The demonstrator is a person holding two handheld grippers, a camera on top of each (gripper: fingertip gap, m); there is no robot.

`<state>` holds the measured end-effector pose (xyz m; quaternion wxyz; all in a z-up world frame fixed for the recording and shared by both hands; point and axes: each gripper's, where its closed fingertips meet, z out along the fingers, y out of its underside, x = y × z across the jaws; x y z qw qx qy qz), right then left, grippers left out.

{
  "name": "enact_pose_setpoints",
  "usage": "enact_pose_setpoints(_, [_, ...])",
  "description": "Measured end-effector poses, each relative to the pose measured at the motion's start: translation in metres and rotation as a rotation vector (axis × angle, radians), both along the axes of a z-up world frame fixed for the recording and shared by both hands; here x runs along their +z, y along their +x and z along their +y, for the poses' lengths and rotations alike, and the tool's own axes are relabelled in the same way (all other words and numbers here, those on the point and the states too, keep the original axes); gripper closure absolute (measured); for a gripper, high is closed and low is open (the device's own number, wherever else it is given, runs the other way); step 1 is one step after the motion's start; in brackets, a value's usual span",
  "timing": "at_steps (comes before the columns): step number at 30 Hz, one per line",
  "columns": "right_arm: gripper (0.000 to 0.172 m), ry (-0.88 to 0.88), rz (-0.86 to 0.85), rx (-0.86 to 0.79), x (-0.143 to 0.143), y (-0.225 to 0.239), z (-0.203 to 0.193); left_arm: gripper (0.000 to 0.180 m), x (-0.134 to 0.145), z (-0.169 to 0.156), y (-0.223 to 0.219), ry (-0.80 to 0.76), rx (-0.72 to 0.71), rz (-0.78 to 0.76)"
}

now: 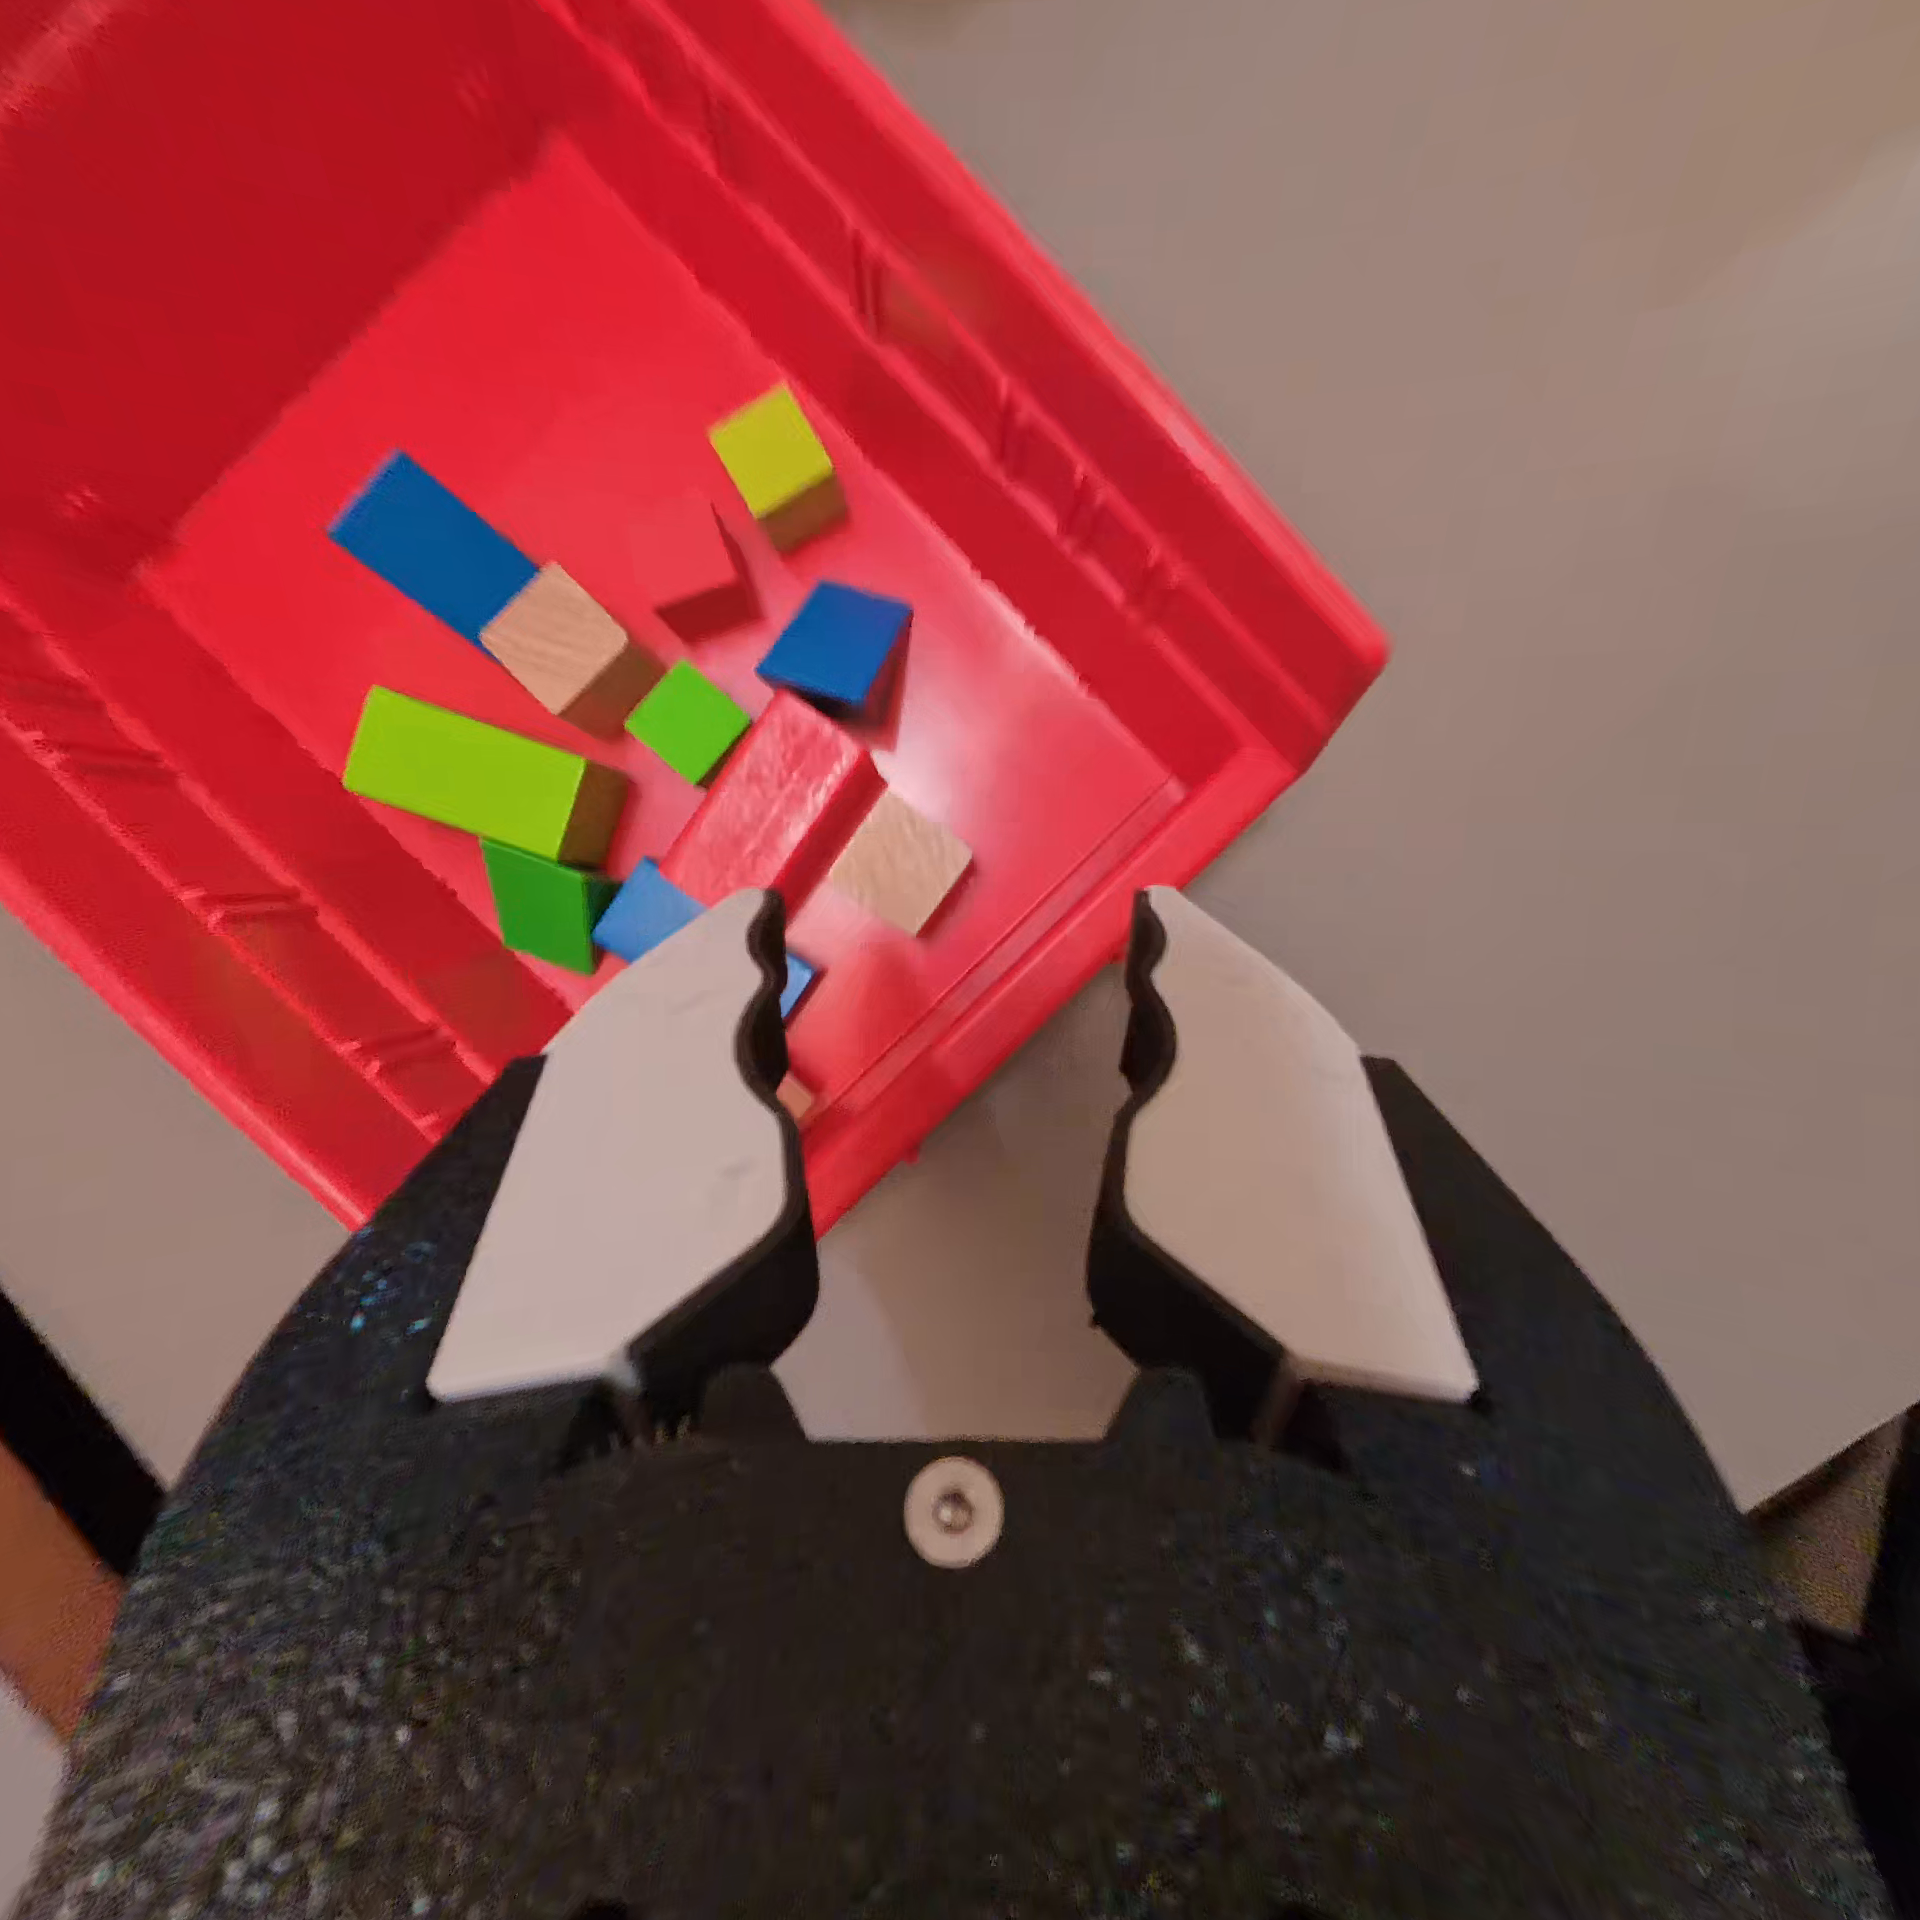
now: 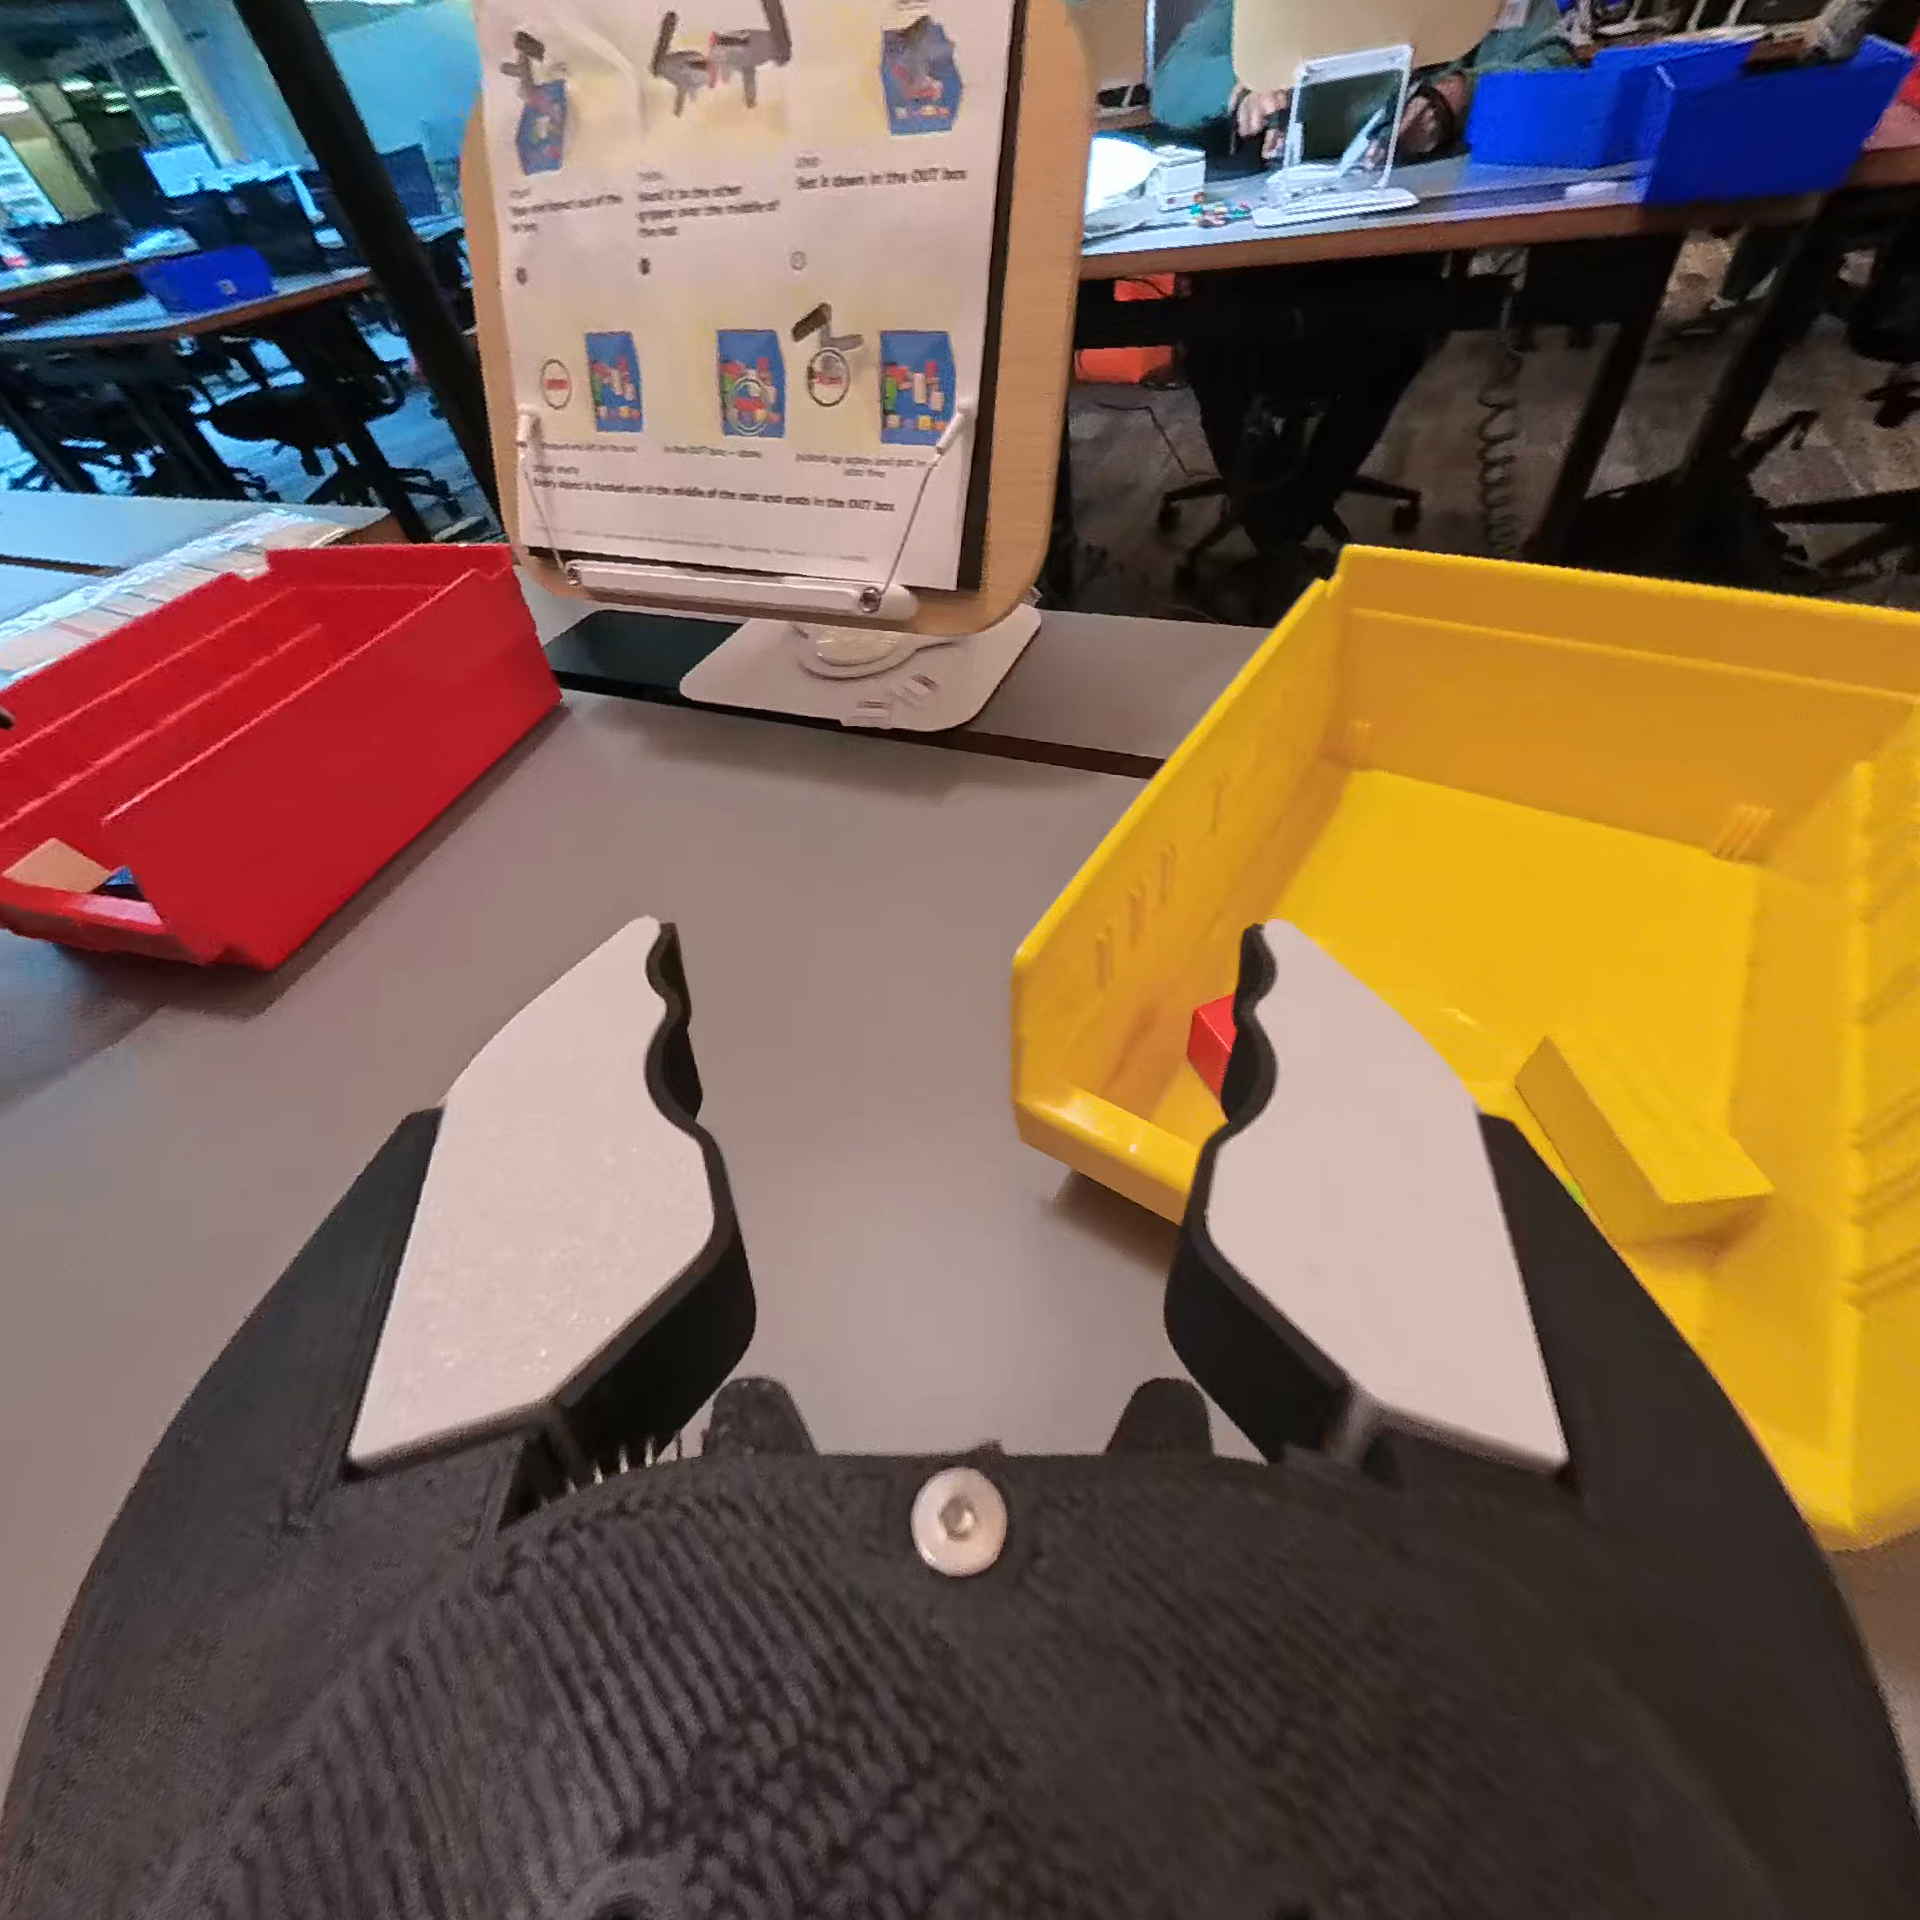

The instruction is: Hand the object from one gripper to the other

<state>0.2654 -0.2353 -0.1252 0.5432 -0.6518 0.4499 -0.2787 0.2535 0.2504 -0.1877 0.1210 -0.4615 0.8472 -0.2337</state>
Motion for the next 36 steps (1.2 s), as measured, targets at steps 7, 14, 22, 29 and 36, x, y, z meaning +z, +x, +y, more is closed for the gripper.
enact_pose_setpoints(7, [0.071,0.017,-0.031,0.015,0.007,-0.001,0.006,0.118,-0.046,0.005,-0.005,-0.063,0.343,0.364])
enact_pose_setpoints(14, [0.071,0.026,-0.019,0.040,0.003,-0.001,0.012,0.122,-0.062,0.001,0.008,-0.105,0.537,0.436])
enact_pose_setpoints(22, [0.072,0.032,-0.007,0.076,-0.002,0.000,0.024,0.121,-0.081,0.002,0.004,-0.032,0.621,0.528])
enact_pose_setpoints(29, [0.072,0.033,-0.021,0.093,0.002,-0.002,0.030,0.147,-0.089,-0.002,0.011,-0.021,0.650,0.525])
enact_pose_setpoints(36, [0.072,0.038,-0.021,0.109,0.005,-0.004,0.036,0.149,-0.088,-0.003,0.002,0.032,0.536,0.533])
